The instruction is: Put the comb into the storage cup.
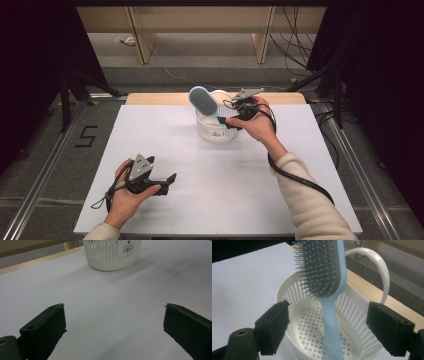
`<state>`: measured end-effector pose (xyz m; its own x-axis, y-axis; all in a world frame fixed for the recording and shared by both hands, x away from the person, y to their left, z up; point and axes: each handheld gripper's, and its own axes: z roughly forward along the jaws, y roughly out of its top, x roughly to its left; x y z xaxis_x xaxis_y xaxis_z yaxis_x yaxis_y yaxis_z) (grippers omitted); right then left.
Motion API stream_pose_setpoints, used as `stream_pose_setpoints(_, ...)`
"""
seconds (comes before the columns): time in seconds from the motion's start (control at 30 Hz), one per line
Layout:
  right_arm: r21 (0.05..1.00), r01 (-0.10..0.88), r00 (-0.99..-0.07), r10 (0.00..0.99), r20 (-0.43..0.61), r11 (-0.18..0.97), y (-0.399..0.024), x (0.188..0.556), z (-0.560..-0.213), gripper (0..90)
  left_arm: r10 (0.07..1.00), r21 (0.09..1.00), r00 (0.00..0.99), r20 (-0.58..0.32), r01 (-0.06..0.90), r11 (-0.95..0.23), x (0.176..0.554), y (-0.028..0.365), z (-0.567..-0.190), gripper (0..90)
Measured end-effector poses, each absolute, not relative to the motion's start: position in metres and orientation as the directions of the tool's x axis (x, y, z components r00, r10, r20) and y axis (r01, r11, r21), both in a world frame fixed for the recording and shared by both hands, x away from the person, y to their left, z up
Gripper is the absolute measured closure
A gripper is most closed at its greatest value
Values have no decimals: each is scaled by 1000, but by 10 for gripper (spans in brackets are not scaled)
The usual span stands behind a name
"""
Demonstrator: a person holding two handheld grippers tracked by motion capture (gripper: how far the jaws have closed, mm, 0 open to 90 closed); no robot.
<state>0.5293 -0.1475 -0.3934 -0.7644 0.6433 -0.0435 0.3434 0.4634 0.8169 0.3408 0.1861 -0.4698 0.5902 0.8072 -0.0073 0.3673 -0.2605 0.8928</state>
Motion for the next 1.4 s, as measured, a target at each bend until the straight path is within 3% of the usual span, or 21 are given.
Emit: stream_pose_setpoints(1.4, 843, 347, -758, 652, -7, 411, -222, 484, -415, 161, 813, 892, 582, -15, 376, -253, 342, 188, -471, 36)
